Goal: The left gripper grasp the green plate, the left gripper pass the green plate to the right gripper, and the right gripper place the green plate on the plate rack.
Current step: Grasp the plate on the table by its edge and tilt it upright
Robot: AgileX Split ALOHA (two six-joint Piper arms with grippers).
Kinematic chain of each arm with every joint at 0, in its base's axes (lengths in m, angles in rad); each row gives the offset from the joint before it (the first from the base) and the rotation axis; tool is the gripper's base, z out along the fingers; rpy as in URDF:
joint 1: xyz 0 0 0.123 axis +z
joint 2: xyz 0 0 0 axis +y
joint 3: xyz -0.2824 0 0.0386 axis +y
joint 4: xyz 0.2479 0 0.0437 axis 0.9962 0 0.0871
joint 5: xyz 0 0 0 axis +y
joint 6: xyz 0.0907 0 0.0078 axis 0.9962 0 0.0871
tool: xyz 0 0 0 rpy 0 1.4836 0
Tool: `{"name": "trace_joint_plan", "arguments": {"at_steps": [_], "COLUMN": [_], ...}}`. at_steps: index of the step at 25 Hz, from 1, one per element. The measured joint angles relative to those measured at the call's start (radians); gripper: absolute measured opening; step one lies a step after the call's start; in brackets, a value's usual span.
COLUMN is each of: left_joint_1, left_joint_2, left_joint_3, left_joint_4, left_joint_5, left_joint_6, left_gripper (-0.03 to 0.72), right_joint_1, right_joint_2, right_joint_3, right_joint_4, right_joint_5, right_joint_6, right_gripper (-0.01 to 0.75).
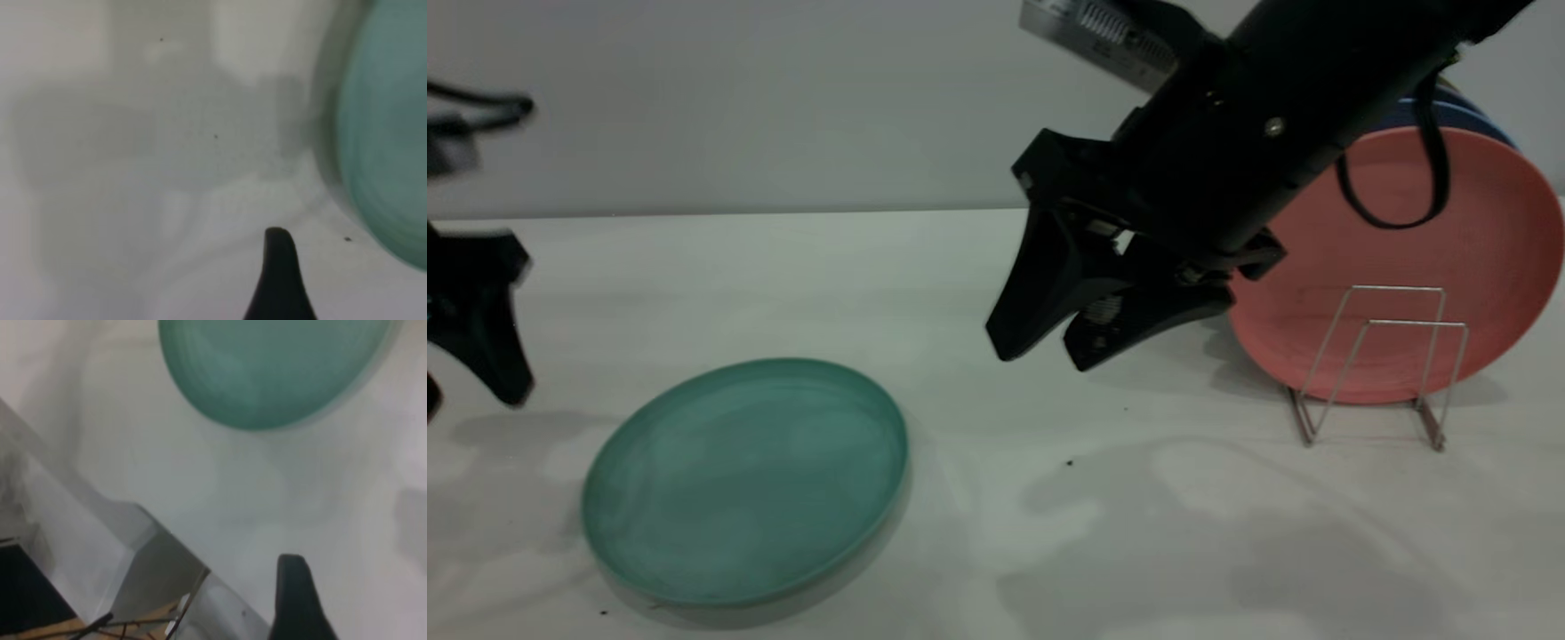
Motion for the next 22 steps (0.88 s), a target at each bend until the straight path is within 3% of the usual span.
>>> {"name": "trace_joint_plan", "arguments": {"at_steps": [5, 15, 19, 22], "left_joint_1": [-0.003, -0.003, -0.003, -0.003], "left_joint_2": [0.143, 0.268, 0.294, 0.317], "left_joint_3": [-0.040, -0.047, -0.047, -0.047], "left_joint_4": [-0.052, -0.336, -0.391, -0.404], "left_joint_5": [-0.021, -0.094, -0.116, -0.122], "left_joint_6": [0.045, 0.298, 0.314, 0.315], "left_gripper": [0.587, 0.587, 0.541, 0.465], "right_joint_1": [0.000, 0.000, 0.000, 0.000], "right_joint_2": [0.028, 0.029, 0.029, 0.029], "right_joint_3": [-0.009, -0.009, -0.009, -0.009], "right_joint_4": [0.030, 0.034, 0.035, 0.035], "right_joint_5": [-0.028, -0.062, -0.063, -0.064], "right_joint_6": [-0.036, -0.040, -0.040, -0.040], "right_gripper": [0.498, 0.498, 0.498, 0.498]}}
